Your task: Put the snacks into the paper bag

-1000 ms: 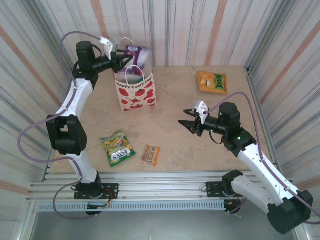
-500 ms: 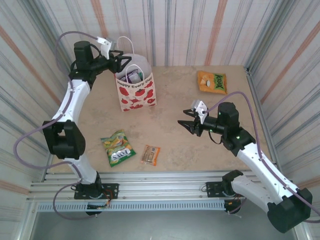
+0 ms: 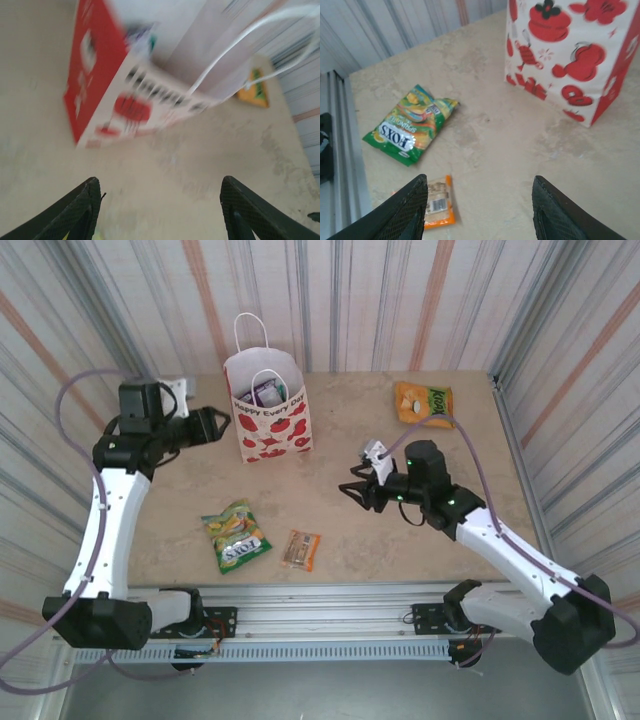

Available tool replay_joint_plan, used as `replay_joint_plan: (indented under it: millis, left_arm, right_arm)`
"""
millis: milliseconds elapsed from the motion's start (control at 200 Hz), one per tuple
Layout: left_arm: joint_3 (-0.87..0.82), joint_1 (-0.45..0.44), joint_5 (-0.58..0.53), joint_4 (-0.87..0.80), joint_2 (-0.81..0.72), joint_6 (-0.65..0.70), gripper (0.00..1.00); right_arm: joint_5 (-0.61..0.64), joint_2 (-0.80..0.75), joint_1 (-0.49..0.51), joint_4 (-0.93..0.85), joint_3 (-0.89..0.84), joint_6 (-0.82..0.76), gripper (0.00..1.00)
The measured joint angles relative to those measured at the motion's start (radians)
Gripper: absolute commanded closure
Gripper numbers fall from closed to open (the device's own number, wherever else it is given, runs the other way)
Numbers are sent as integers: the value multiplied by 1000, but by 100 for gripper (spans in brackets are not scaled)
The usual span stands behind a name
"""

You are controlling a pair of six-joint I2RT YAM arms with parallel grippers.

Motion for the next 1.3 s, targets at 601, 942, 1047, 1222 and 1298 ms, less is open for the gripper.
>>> replay_joint_plan:
  millis: [601,942,1047,1222,1298]
  left_arm:
    - [-542,42,-104,-197,-150,-415,20]
    - [-659,74,-106,-134,-114,-411,17]
    - [-677,74,-87,-111,-97,-404,19]
    - [-694,74,-80,-80,-71,-401,22]
    - [-699,74,-80,-71,-61,-401,24]
  right_arm:
    - [172,530,342,-10,307,460,31]
    - [187,728,376,-56,480,615,30]
    - [184,785,384,-73,516,639,29]
    - [180,870,397,-99,581,650,29]
    - [176,895,401,-108,601,653,29]
